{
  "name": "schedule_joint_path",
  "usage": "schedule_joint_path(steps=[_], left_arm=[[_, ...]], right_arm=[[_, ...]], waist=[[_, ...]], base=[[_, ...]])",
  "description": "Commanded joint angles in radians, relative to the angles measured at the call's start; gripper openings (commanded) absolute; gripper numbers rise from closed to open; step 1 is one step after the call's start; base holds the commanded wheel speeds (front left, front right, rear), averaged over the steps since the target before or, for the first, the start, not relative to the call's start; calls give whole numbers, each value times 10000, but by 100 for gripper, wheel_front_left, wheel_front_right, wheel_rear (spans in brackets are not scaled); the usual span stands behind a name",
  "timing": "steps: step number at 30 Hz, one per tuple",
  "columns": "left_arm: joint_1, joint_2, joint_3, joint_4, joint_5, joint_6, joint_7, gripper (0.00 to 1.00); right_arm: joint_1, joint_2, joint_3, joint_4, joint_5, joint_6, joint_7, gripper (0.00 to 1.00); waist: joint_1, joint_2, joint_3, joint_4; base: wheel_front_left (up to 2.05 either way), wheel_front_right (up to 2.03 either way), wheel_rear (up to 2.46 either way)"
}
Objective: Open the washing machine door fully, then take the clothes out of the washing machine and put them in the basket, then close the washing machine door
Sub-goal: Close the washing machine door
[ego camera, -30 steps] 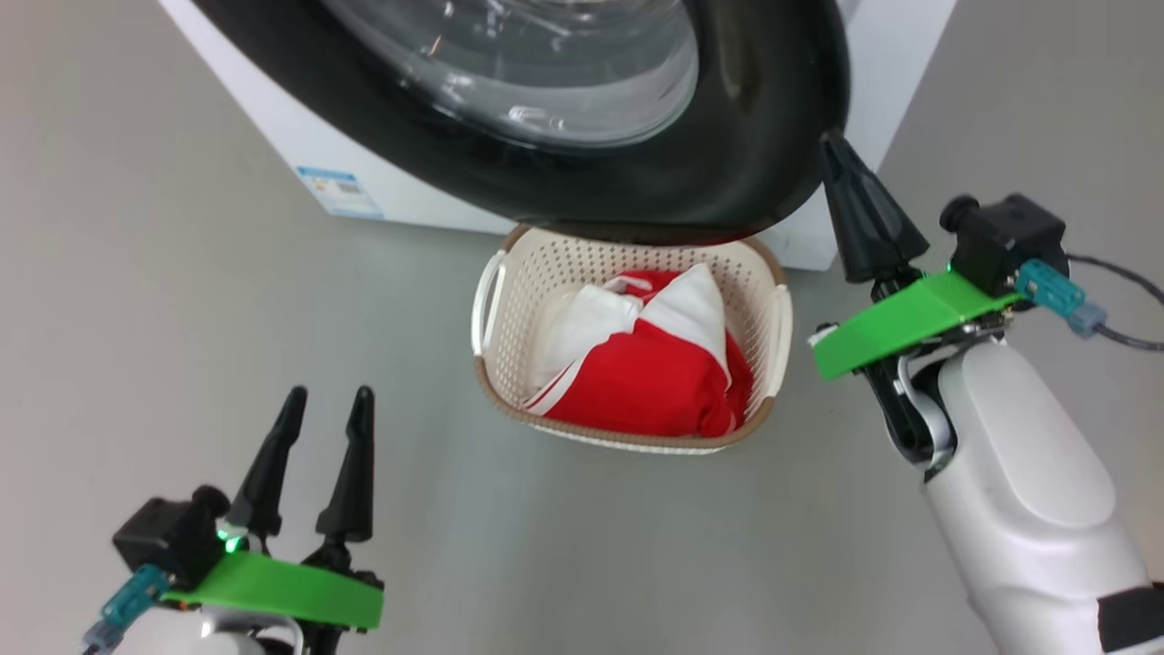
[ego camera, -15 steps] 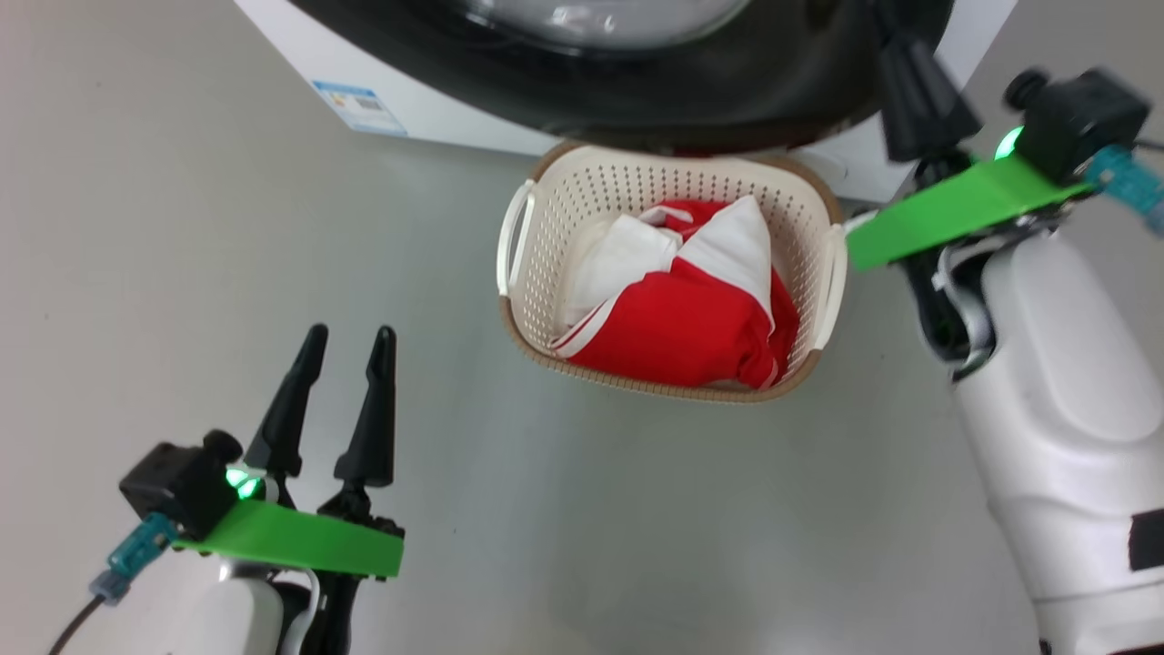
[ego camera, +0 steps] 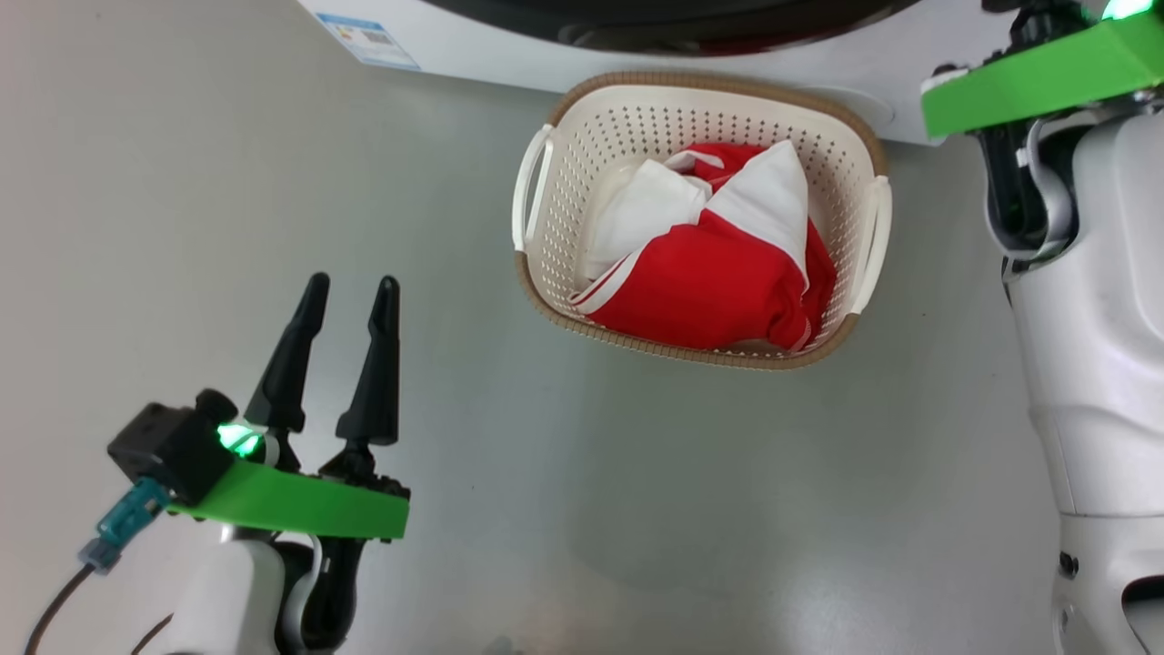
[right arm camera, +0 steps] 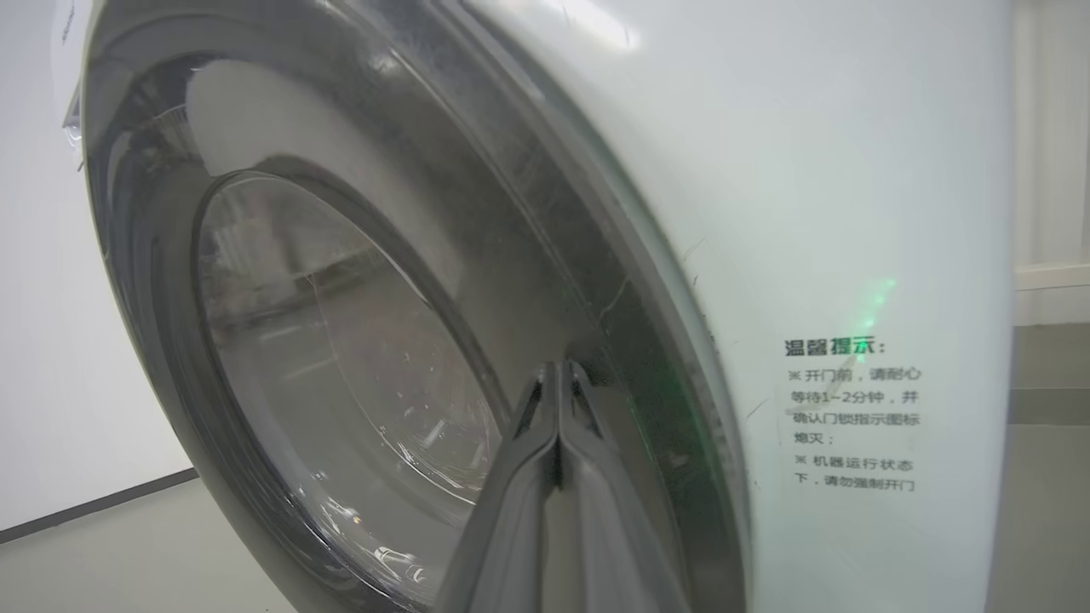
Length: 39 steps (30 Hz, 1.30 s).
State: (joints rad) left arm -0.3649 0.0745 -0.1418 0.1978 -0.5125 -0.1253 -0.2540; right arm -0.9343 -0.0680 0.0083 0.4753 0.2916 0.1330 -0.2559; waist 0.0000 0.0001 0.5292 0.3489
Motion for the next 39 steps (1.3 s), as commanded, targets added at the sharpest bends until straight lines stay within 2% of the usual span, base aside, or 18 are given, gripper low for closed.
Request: schedule_joint_path(steps=[1,7,19,20,22,24,25,26,27,28,39], left_arm=[[-140,215,311,-283,-54,-54,-78,100],[-304,192,277,-286,-86,-54,-78,100],[152,421,618,32,125,-54,-78,100],[214,458,662,54,147,-54,-78,100],[348,541,736,76,194,-54,-78,100],[505,625,793,94,253,-54,-78,100],[505,625,793,94,253,-54,-78,100],[581,668,814,118,289,-54,-78,100],[651,712,821,139,320,-54,-78,100],[728,754,826,151,354,-54,-78,100],[1460,1162,832,102,550,-54,-78,100]], right_arm=[[-476,178,-154,-299,-72,-23,-59,0],[-975,178,-140,-105,-163,-23,-59,0],[1528,178,1356,-104,139,-23,-59,0],[1778,178,1439,-139,188,-23,-59,8],[2245,178,1539,-225,315,-23,-59,16],[2691,178,1547,-307,428,-23,-59,33],[2691,178,1547,-307,428,-23,-59,33],[2906,178,1536,-350,485,-23,-59,47],[3108,178,1512,-402,550,-23,-59,69],[3318,178,1498,-465,599,-23,-59,100],[5464,178,1452,-1059,532,-23,-59,100]], waist=[[0,-1,167,68],[0,-1,272,96],[0,-1,-805,-465],[0,-1,-911,-535],[0,-1,-1113,-682],[0,-1,-1318,-824],[0,-1,-1318,-824],[0,-1,-1419,-891],[0,-1,-1513,-958],[0,-1,-1619,-1020],[0,-1,-2681,-1658]], base=[[0,0,0],[0,0,0],[0,0,0],[0,0,0],[0,0,0],[0,0,0],[0,0,0],[0,0,0],[0,0,0],[0,0,0],[0,0,0]])
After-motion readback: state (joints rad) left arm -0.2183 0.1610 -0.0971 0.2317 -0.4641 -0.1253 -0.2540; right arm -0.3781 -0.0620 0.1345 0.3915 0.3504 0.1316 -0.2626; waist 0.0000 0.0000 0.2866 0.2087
